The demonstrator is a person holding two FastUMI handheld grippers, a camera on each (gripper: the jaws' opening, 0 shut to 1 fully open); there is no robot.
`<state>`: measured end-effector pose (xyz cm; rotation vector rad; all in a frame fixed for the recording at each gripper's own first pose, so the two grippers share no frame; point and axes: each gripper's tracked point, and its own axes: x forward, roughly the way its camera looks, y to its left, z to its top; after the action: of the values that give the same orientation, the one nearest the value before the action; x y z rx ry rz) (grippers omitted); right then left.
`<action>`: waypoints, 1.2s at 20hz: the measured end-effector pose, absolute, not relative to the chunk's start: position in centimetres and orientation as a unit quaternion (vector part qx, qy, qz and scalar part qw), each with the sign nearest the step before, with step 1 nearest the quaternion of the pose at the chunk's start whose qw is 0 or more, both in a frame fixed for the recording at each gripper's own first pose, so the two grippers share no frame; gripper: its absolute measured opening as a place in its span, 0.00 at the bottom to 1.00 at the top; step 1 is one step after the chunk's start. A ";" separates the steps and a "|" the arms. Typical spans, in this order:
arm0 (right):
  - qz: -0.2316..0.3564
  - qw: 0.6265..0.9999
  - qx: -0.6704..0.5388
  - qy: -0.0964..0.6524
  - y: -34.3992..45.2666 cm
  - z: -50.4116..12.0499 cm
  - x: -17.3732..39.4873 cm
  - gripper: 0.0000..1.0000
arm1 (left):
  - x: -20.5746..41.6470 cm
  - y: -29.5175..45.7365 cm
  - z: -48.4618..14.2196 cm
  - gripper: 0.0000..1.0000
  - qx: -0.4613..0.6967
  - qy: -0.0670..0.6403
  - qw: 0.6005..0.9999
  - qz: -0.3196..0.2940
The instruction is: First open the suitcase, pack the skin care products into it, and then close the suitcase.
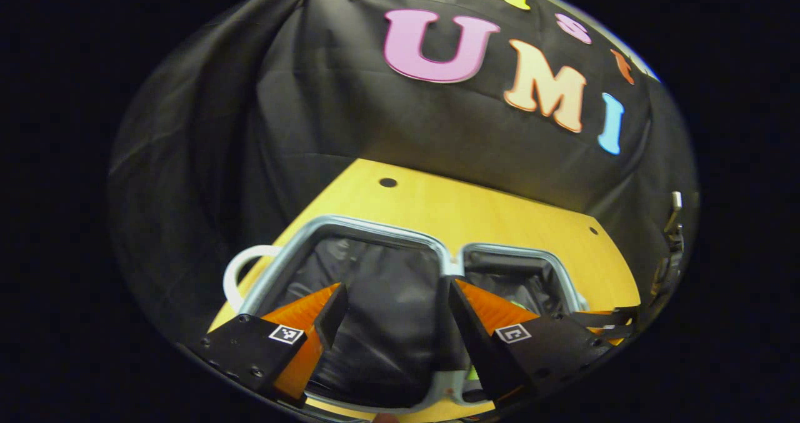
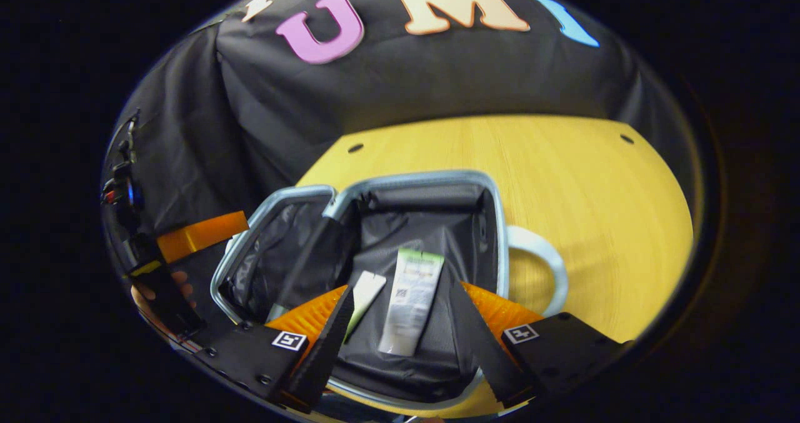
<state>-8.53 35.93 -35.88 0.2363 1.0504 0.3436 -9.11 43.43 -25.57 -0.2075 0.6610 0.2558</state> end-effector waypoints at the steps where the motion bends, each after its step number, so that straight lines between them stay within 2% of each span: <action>1: 0.167 0.855 0.112 0.478 35.8 -34.7 -7.8 0.98 | -8.5 45.1 -25.3 0.95 -0.096 0.323 0.931 0.141; 5: 0.169 0.886 0.086 0.423 34.3 -31.7 -5.2 0.98 | -9.3 52.3 -25.5 0.95 -0.078 0.319 0.924 0.197; 9: 0.152 0.906 0.038 0.393 31.7 -30.5 -3.6 0.98 | -10.5 59.2 -27.4 0.95 -0.057 0.344 0.907 0.237; 16: 0.111 0.909 0.034 0.401 29.1 -30.9 -3.9 0.98 | -12.3 63.1 -33.7 0.92 -0.087 0.431 0.873 0.212; 21: 0.110 0.913 0.026 0.393 28.7 -30.3 -3.8 0.98 | -13.6 65.1 -36.2 0.63 -0.094 0.485 0.848 0.189; 23: 0.106 0.915 0.022 0.388 28.1 -29.9 -3.8 0.98 | -13.5 65.4 -36.3 0.48 -0.111 0.496 0.843 0.178; 24: 0.104 0.916 0.020 0.387 27.8 -29.9 -3.9 0.99 | -13.3 65.8 -36.1 0.36 -0.119 0.494 0.843 0.175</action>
<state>-3.91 27.77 -29.87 0.0411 0.7954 0.2138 -13.27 65.80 -36.14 -0.2522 1.0430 0.3691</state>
